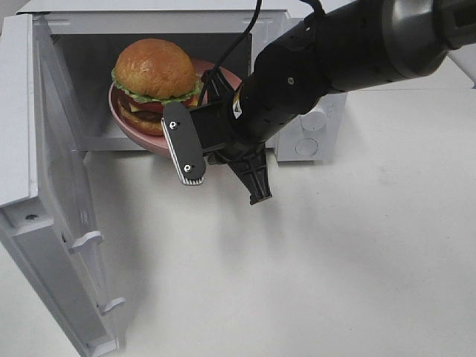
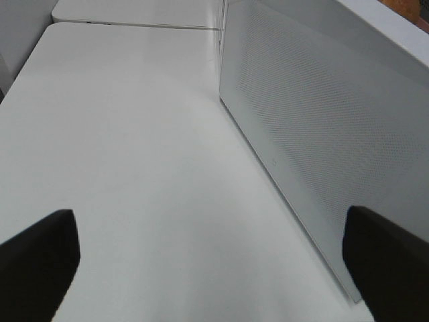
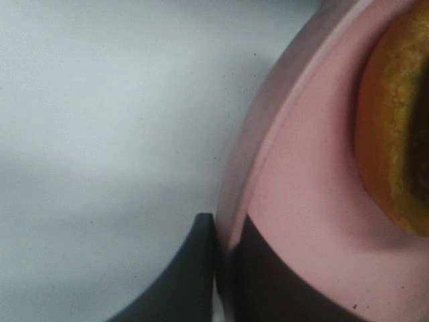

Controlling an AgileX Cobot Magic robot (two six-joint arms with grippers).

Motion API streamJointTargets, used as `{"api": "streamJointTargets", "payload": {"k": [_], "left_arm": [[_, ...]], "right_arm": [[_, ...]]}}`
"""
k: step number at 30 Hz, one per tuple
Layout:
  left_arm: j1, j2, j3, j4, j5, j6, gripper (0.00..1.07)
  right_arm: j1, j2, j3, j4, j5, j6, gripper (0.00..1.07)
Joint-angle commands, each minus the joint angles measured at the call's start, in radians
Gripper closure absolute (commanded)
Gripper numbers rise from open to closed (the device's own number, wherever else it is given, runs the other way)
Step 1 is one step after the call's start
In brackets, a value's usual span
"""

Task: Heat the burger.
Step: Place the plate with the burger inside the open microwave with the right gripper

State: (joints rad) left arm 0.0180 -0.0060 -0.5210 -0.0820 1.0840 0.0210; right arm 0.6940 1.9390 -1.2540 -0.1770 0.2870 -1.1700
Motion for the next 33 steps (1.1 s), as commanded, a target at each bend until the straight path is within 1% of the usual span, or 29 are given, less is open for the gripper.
{"api": "streamJointTargets", "payload": {"k": [1,4,15,19,21,22,23,24,33], "left_arm": [[0.000,-0.015,0.002,-0.001,-0.013,0.001,0.07],[0.000,-0.015,0.002,-0.001,-0.013,0.001,0.07],[0.000,-0.015,0.002,-0.001,-0.013,0.001,0.07],[0.000,-0.015,0.002,-0.001,-0.013,0.001,0.07],[0.000,-0.015,0.002,-0.001,-0.013,0.001,0.07],[0.000,-0.015,0.002,-0.001,-0.013,0.001,0.07],[0.000,-0.015,0.002,-0.001,-0.013,0.001,0.07],[0.000,-0.015,0.002,-0.001,-0.013,0.001,0.07],[0.000,-0.015,0.002,-0.001,-0.013,0.001,0.07]], "right_arm": [[-0.003,0.008,-0.043,-0.014,-0.036,0.030,1.07],[-0.003,0.037,-0.085,-0.017,-0.008,0.050,1.07],[-0.003,0.106,-0.177,-0.028,0.035,0.070,1.07],[-0.003,0.146,-0.242,-0.041,0.079,0.105,1.07],[-0.003,0.153,-0.255,-0.042,0.087,0.110,1.07],[-0.003,0.165,-0.283,-0.048,0.099,0.119,1.07],[-0.003,0.165,-0.283,-0.048,0.099,0.119,1.07],[-0.003,0.180,-0.309,-0.058,0.114,0.130,1.07],[-0.003,0.232,-0.393,-0.062,0.148,0.151,1.07]]}}
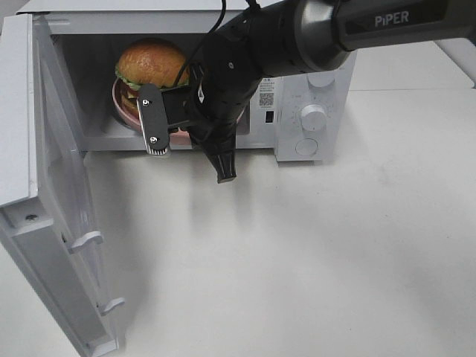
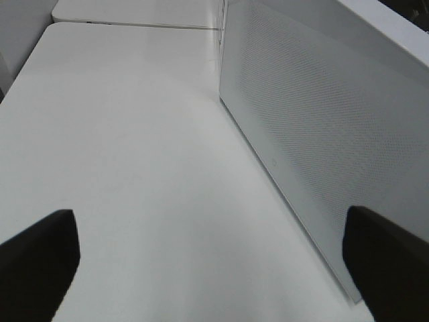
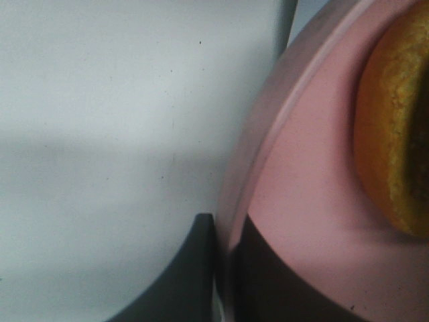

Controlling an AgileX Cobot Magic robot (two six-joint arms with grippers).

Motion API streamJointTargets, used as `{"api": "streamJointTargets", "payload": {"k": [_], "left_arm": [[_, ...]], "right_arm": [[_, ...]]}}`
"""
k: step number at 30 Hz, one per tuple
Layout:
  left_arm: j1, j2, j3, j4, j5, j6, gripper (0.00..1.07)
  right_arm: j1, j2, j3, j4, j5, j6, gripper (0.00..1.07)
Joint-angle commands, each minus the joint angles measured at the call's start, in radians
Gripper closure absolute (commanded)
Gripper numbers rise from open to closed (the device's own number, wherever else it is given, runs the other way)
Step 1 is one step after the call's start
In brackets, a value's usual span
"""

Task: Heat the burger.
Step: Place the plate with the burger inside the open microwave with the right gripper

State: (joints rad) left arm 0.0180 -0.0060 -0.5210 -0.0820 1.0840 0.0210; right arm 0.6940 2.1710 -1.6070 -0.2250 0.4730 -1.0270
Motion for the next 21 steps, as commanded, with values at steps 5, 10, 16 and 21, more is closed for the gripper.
{"api": "streamJointTargets", "payload": {"k": [5,10,16,21], "left_arm": [[0.000,-0.015,0.002,-0.001,-0.013,0.001,0.07],[0.000,-0.015,0.002,-0.001,-0.013,0.001,0.07],[0.000,-0.015,0.002,-0.001,-0.013,0.001,0.07],[0.000,-0.015,0.002,-0.001,-0.013,0.001,0.07]], "right_arm": [[-0.003,0.029,-0.080,-0.018,-0.017,0.008,1.07],[-0.003,0.055,-0.127,-0.029,-0.005,0.034,1.07],[-0.003,0.084,-0.170,-0.052,-0.003,0.055,1.07],[-0.003,0.100,-0.193,-0.066,0.007,0.055,1.07]]}}
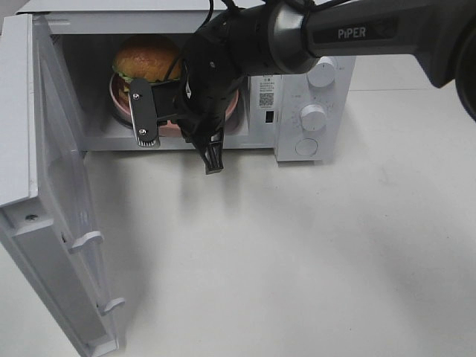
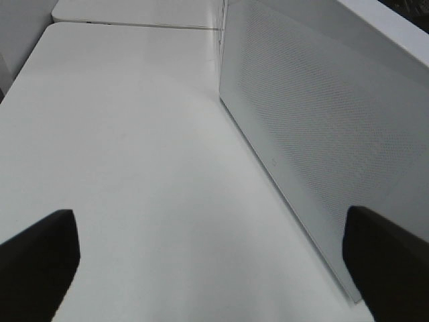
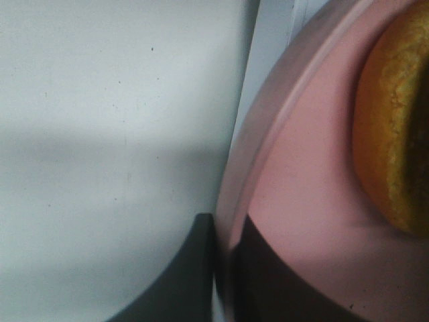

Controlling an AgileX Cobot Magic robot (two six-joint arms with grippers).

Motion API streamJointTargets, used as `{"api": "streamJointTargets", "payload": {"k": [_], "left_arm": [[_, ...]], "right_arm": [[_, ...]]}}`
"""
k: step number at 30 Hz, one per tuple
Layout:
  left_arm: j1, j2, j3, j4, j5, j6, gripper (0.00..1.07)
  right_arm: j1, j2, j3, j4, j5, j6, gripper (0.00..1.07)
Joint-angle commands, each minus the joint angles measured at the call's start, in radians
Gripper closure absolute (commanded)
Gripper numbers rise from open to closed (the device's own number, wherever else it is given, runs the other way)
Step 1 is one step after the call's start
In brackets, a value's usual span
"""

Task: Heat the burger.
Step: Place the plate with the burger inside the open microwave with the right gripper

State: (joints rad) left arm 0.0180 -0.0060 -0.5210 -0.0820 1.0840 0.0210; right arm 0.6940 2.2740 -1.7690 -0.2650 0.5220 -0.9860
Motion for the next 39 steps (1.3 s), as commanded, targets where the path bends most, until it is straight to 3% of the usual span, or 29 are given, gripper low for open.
{"api": "streamJointTargets", "payload": {"k": [1,23,28,35,39], "left_arm": [[0.000,-0.015,0.002,-0.001,-0.013,0.001,0.07],[0.000,-0.015,0.002,-0.001,-0.013,0.001,0.07],[0.000,-0.015,0.002,-0.001,-0.013,0.001,0.07],[0.000,-0.015,0.002,-0.001,-0.013,0.001,0.07],[0.000,-0.015,0.002,-0.001,-0.013,0.001,0.07]], "right_arm": [[-0.004,0.009,-0.051,-0.026,-0.028,0.015,1.07],[-0.007,0.115,-0.173,-0.038,-0.031,0.043,1.06],[-0.007,0.126,-0.199,-0.056,-0.042,0.080,0.97],[-0.007,0.140,-0.199,-0.054,-0.055,0.086,0.73],[-0.007,0.140,-0.199,-0.048,-0.048,0.086,0.67]]}}
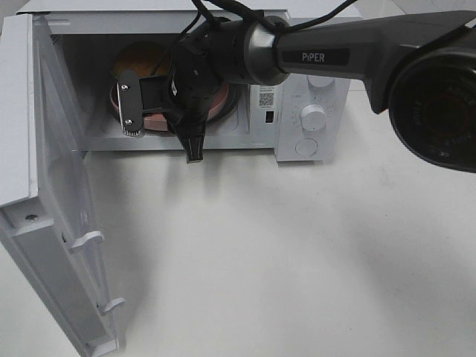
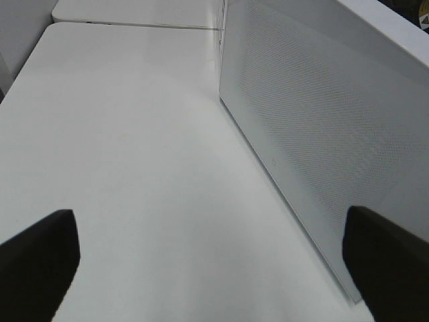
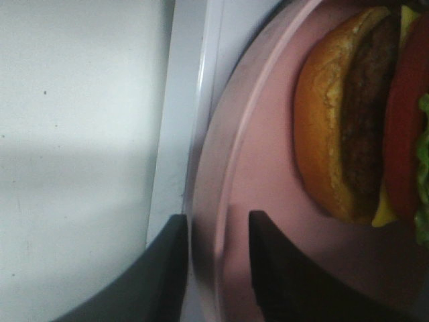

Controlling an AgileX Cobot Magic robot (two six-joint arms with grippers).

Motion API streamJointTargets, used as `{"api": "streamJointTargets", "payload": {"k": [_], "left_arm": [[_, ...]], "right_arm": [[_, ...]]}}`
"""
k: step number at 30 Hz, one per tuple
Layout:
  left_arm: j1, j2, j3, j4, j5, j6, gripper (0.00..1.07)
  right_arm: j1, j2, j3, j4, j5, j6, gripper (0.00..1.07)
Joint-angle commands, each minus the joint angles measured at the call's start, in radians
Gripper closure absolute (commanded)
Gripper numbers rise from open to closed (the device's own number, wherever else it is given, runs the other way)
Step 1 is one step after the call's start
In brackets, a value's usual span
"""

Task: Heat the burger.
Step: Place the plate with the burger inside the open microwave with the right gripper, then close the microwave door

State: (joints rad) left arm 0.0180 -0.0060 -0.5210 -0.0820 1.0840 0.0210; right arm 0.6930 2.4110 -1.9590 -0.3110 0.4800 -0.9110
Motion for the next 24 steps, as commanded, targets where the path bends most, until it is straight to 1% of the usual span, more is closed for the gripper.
{"api": "streamJointTargets", "payload": {"k": [1,6,7,8,9,11,12,13,14,15,16,17,18,19,20,21,22,23,24], "left_arm": [[0.000,-0.015,0.002,-0.001,-0.013,0.001,0.07],[0.000,-0.015,0.002,-0.001,-0.013,0.001,0.07],[0.000,-0.015,0.002,-0.001,-0.013,0.001,0.07],[0.000,-0.015,0.002,-0.001,-0.013,0.001,0.07],[0.000,-0.015,0.002,-0.001,-0.013,0.001,0.07],[0.000,-0.015,0.002,-0.001,-0.013,0.001,0.07],[0.000,-0.015,0.002,-0.001,-0.013,0.001,0.07],[0.000,-0.015,0.002,-0.001,-0.013,0.001,0.07],[0.000,-0.015,0.002,-0.001,-0.013,0.001,0.07],[0.000,-0.015,0.002,-0.001,-0.013,0.001,0.07],[0.000,-0.015,0.002,-0.001,-0.013,0.001,0.07],[0.000,-0.015,0.002,-0.001,-0.013,0.001,0.07],[0.000,-0.015,0.002,-0.001,-0.013,0.001,0.07],[0.000,-0.015,0.002,-0.001,-0.013,0.001,0.07],[0.000,-0.015,0.002,-0.001,-0.013,0.001,0.07],[0.000,-0.015,0.002,-0.001,-0.013,0.001,0.07],[0.000,-0.015,0.002,-0.001,-0.013,0.001,0.07],[0.000,-0.015,0.002,-0.001,-0.013,0.001,0.07],[0.000,-0.015,0.002,-0.001,-0.013,0.001,0.07]], "right_arm": [[-0.006,0.003,-0.009,-0.002,-0.006,0.011,0.67],[-0.005,0.001,0.007,0.007,0.009,0.010,0.64],[-0.005,-0.003,0.021,0.012,0.002,0.007,0.63],[-0.005,-0.020,0.056,0.016,-0.024,0.003,0.59],[-0.005,-0.020,0.056,0.016,-0.024,0.003,0.59],[-0.005,-0.045,0.117,0.016,-0.076,0.003,0.52],[-0.005,-0.045,0.117,0.016,-0.076,0.003,0.52],[-0.005,-0.065,0.159,0.017,-0.110,0.003,0.46],[-0.005,-0.065,0.159,0.017,-0.110,0.003,0.46],[-0.005,-0.086,0.192,0.016,-0.144,0.003,0.39],[-0.005,-0.098,0.210,0.016,-0.160,0.004,0.36],[-0.005,-0.098,0.210,0.016,-0.160,0.004,0.36],[-0.005,-0.119,0.242,0.016,-0.194,0.004,0.30],[-0.005,-0.119,0.242,0.016,-0.194,0.004,0.30],[-0.005,-0.134,0.272,0.015,-0.220,0.004,0.25],[-0.005,-0.144,0.288,0.015,-0.229,0.004,0.24],[-0.005,-0.144,0.288,0.015,-0.229,0.004,0.24],[-0.005,-0.161,0.323,0.013,-0.248,0.004,0.24],[-0.005,-0.161,0.323,0.013,-0.248,0.004,0.24]]}}
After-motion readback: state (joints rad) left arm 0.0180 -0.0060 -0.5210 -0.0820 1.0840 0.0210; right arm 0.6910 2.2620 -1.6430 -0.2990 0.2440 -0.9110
